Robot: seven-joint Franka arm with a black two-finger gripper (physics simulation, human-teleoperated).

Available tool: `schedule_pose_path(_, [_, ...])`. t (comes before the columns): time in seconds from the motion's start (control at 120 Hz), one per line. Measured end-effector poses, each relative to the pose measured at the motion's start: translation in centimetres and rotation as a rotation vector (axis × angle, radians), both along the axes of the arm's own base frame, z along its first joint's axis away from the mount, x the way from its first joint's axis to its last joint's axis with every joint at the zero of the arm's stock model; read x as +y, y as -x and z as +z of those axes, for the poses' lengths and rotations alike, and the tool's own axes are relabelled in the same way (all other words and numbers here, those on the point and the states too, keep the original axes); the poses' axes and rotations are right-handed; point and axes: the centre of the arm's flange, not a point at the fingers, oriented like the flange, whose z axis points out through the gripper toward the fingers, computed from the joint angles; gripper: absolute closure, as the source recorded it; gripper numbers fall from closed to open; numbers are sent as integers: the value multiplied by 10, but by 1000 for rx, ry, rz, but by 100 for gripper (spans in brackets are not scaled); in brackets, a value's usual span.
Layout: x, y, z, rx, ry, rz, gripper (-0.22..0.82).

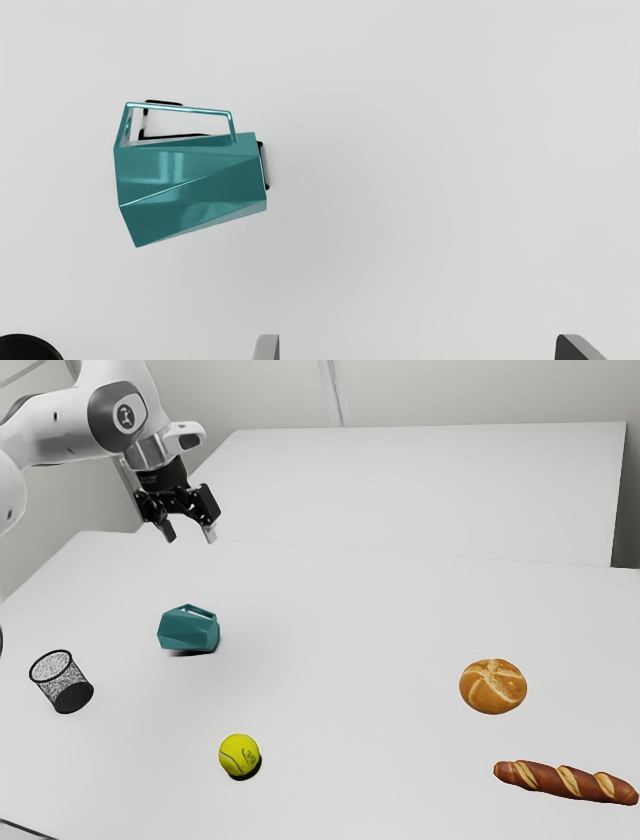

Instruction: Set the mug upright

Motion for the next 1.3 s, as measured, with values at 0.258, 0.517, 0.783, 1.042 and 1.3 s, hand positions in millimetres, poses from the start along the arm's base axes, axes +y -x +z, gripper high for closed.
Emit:
schedule_pose_path(0.258, [0, 0, 1, -2, 0, 0, 0])
schedule_pose_path(0.517, [2, 18, 30, -32, 56, 23, 0])
schedule_pose_path(0.783, [94, 40, 21, -32, 229, 194, 0])
schedule_pose_path(1.042, [197, 46, -52, 32, 408, 320, 0])
schedule_pose_path(1.3, [242, 33, -151, -1, 542, 328, 0])
